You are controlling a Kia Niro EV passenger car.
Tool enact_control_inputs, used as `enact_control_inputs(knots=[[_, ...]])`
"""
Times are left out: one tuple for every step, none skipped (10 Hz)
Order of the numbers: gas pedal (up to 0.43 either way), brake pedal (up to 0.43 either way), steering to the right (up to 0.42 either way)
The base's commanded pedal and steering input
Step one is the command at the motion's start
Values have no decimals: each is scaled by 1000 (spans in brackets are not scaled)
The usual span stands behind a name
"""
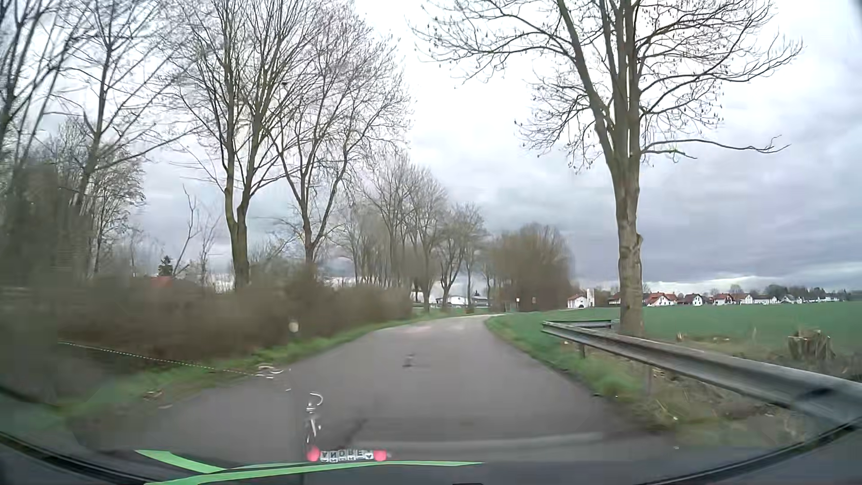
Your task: Follow the waypoints while adhering to traffic rules and regulations
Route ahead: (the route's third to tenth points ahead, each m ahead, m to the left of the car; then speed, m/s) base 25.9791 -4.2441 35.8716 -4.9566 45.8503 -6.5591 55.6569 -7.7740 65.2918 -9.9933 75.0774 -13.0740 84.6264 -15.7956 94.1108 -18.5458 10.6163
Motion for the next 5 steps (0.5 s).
enact_control_inputs(knots=[[177, 0, 17], [177, 0, 17], [177, 0, 16], [177, 0, 14], [177, 0, 9]])
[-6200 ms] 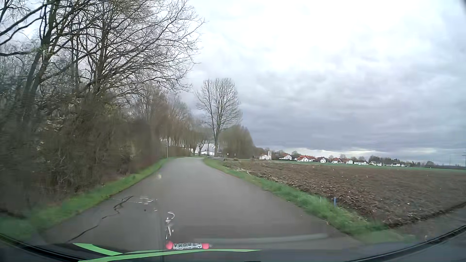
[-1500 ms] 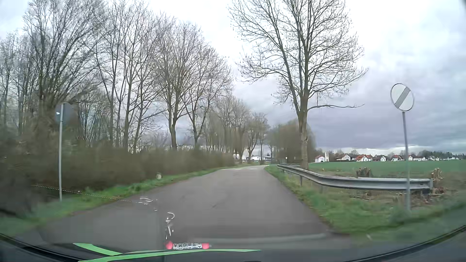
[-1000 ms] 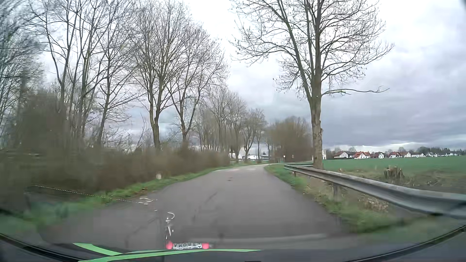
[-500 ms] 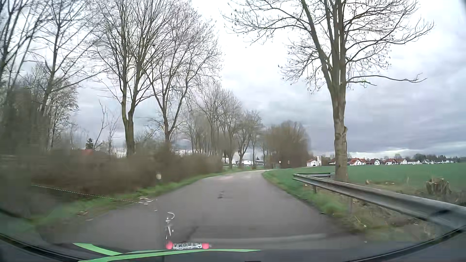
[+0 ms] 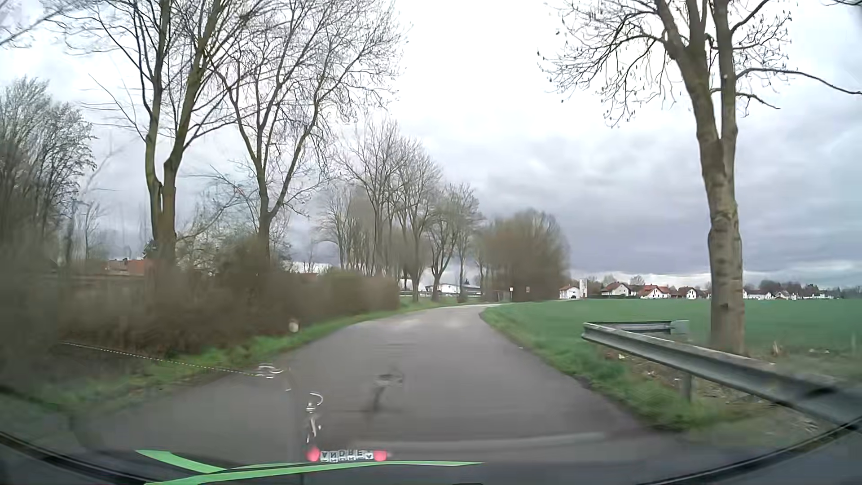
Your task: Follow the waypoints while adhering to traffic rules and regulations
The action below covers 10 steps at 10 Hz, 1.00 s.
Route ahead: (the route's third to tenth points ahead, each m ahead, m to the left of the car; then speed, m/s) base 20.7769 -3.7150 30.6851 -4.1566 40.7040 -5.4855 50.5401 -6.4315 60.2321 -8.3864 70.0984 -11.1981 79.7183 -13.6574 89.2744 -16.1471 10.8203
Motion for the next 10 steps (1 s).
enact_control_inputs(knots=[[189, 0, 7], [189, 0, 7], [189, 0, 7], [189, 0, 7], [189, 0, 7], [197, 0, 7], [197, 0, 9], [197, 0, 10], [197, 0, 11], [197, 0, 11]])
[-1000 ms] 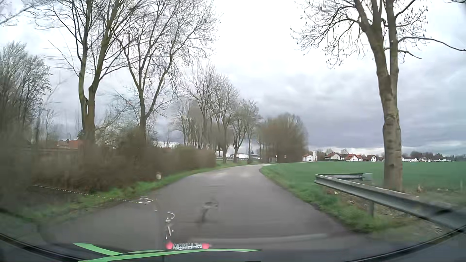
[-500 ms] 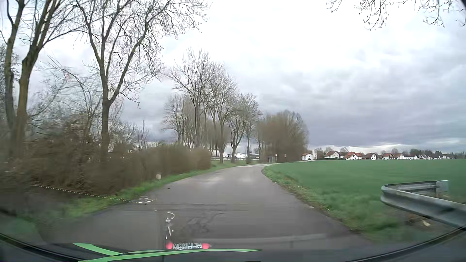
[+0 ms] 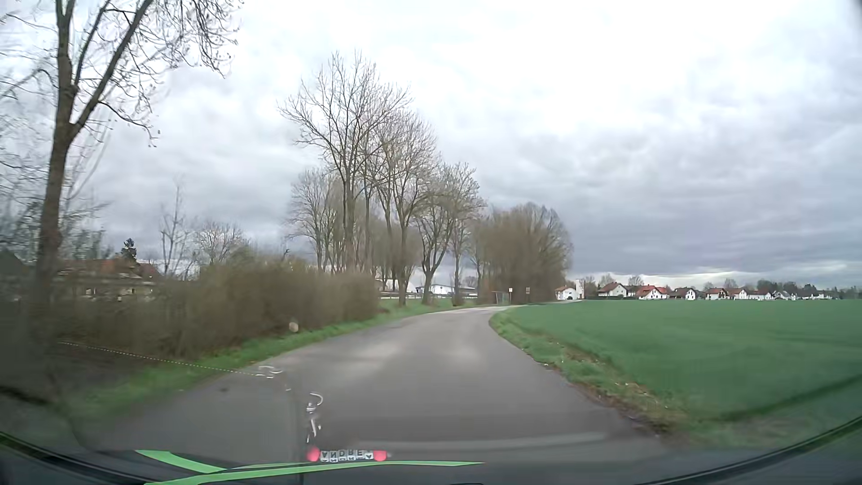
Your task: Follow the waypoints while adhering to traffic rules and regulations
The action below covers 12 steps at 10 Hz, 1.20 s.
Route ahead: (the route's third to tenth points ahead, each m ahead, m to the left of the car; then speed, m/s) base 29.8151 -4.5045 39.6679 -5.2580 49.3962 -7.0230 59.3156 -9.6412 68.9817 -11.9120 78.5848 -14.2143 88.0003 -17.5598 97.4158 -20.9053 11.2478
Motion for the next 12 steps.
enact_control_inputs(knots=[[197, 0, 12], [197, 0, 13], [197, 0, 14], [197, 0, 16], [197, 0, 17], [197, 0, 18], [197, 0, 18], [189, 0, 18], [189, 0, 18], [189, 0, 18], [189, 0, 18], [189, 0, 18]])
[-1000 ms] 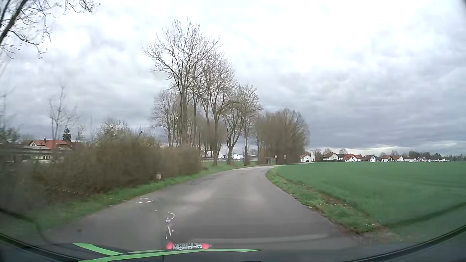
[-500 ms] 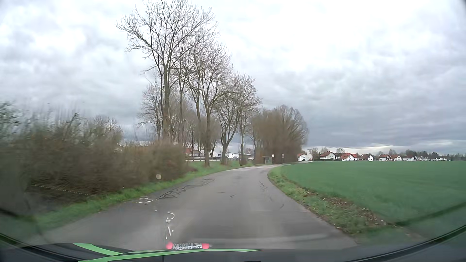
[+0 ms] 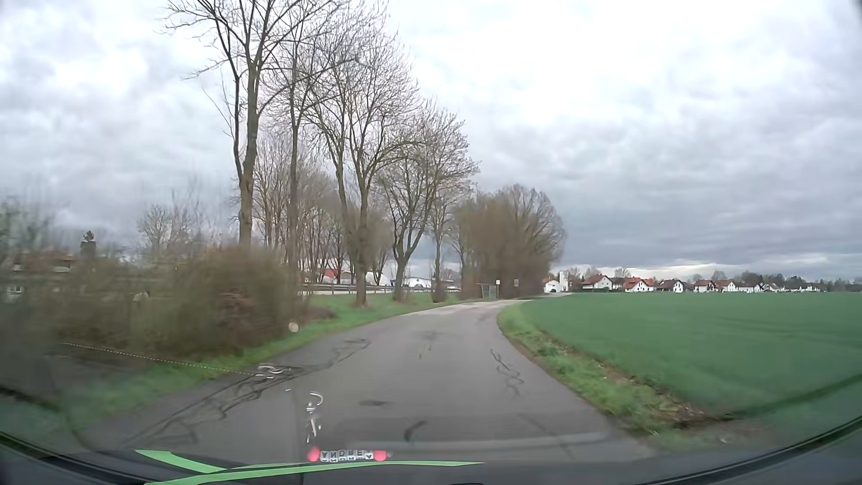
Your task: Follow the waypoints while adhering to traffic rules and regulations
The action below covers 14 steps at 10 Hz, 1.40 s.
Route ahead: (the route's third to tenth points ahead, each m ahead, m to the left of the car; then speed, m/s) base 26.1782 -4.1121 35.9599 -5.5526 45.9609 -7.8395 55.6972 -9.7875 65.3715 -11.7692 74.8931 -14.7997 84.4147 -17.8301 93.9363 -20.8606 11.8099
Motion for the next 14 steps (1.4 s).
enact_control_inputs(knots=[[189, 0, 19], [189, 0, 19], [189, 0, 20], [177, 0, 20], [177, 0, 20], [177, 0, 20], [177, 0, 20], [169, 0, 20], [169, 0, 20], [169, 0, 20], [169, 0, 21], [169, 0, 21], [169, 0, 21], [157, 0, 21]])
